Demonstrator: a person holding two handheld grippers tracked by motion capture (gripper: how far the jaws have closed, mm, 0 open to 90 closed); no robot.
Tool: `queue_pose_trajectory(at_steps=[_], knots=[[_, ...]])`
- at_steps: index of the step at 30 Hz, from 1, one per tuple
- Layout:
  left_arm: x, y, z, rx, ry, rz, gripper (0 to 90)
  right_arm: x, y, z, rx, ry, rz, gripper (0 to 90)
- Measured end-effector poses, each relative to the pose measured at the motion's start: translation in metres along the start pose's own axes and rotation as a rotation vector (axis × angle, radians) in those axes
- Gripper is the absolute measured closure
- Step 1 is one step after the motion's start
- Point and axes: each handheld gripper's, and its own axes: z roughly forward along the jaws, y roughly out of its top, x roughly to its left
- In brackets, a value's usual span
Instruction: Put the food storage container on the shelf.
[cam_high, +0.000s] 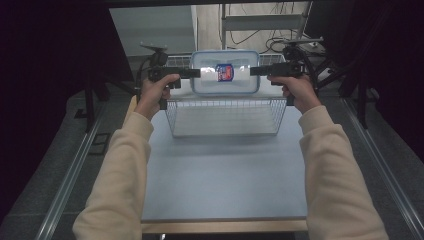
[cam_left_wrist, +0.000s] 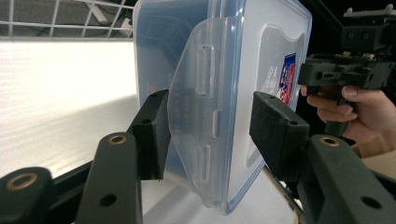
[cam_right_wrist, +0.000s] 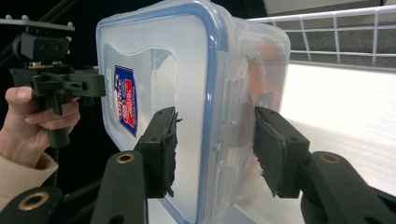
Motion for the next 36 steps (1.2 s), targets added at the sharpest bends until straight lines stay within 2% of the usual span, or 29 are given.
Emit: queue_pose_trajectory(at_steps=[2,3,4,5,7,8,11,12,13,16,17,18,20,21,22,24,25,27,30,31,32,33,34,35,36], knots=[[0.001,0.002,0.001,0.001,-0.001,-0.01,48.8,-0.002,0.002,0.001,0.005,0.003,0.008,50.2],[0.002,0.003,0.001,0.004,0.0,-0.024,48.7,-0.004,0.003,0.002,0.003,0.006,0.018,50.1],[0.005,0.006,0.003,-0.002,-0.005,-0.055,48.5,-0.007,0.006,0.004,0.006,0.008,0.05,49.9],[0.005,0.006,0.003,-0.002,-0.005,-0.055,48.4,-0.007,0.006,0.004,0.006,0.008,0.05,49.9],[0.01,0.009,0.005,-0.001,-0.012,-0.081,48.2,-0.009,0.008,0.006,0.008,0.011,0.075,49.6],[0.011,0.01,0.006,-0.001,-0.016,-0.087,47.7,-0.012,0.01,0.008,0.007,0.004,0.096,49.1],[0.017,0.012,0.01,-0.016,-0.022,-0.119,47.4,-0.013,0.011,0.01,0.008,-0.006,0.117,48.4],[0.021,0.013,0.012,-0.021,-0.031,-0.144,46.9,-0.015,0.011,0.011,0.01,-0.008,0.137,47.6],[0.021,0.013,0.012,-0.021,-0.031,-0.144,46.8,-0.015,0.011,0.011,0.01,-0.008,0.137,47.6],[0.026,0.014,0.015,-0.023,-0.045,-0.168,45.5,-0.019,0.011,0.014,0.004,-0.012,0.193,46.1],[0.028,0.014,0.015,-0.024,-0.046,-0.182,45.5,-0.019,0.011,0.014,0.004,-0.012,0.193,46.1],[0.029,0.015,0.017,-0.021,-0.023,-0.191,44.5,-0.018,0.011,0.014,0.005,-0.025,0.197,45.3],[0.026,0.016,0.02,0.0,0.025,-0.172,40.8,-0.016,0.011,0.016,0.007,-0.067,0.204,45.8],[0.025,0.016,0.021,0.011,0.029,-0.166,40.0,-0.016,0.01,0.017,0.014,-0.085,0.21,43.8],[0.024,0.016,0.021,0.002,0.038,-0.167,39.1,-0.014,0.009,0.018,-0.005,-0.096,0.216,45.1],[0.02,0.017,0.022,-0.003,0.067,-0.154,36.8,-0.013,0.008,0.018,-0.015,-0.103,0.221,45.0],[0.02,0.017,0.022,-0.003,0.067,-0.154,35.1,-0.013,0.008,0.018,-0.015,-0.103,0.221,45.0],[0.017,0.017,0.022,-0.015,0.102,-0.131,34.2,-0.011,0.006,0.018,-0.021,-0.112,0.203,44.5],[0.011,0.018,0.018,-0.042,0.111,-0.106,30.0,-0.007,0.005,0.013,-0.048,-0.114,0.17,43.3],[0.009,0.018,0.015,-0.052,0.111,-0.096,29.0,-0.005,0.004,0.011,-0.05,-0.114,0.153,42.5],[0.004,0.018,0.009,-0.074,0.119,-0.073,28.4,0.0,0.003,0.006,-0.057,-0.12,0.105,40.9],[0.004,0.018,0.009,-0.074,0.119,-0.073,28.1,0.0,0.003,0.006,-0.057,-0.12,0.105,40.9],[0.0,0.017,0.005,-0.081,0.123,-0.058,28.1,0.002,0.002,0.003,-0.06,-0.126,0.082,39.9],[-0.003,0.016,0.002,-0.087,0.122,-0.041,28.2,0.005,0.0,0.0,-0.064,-0.128,0.061,38.7],[-0.012,0.01,-0.003,-0.084,0.131,0.005,28.2,0.009,-0.004,-0.007,-0.066,-0.124,0.027,36.6]])
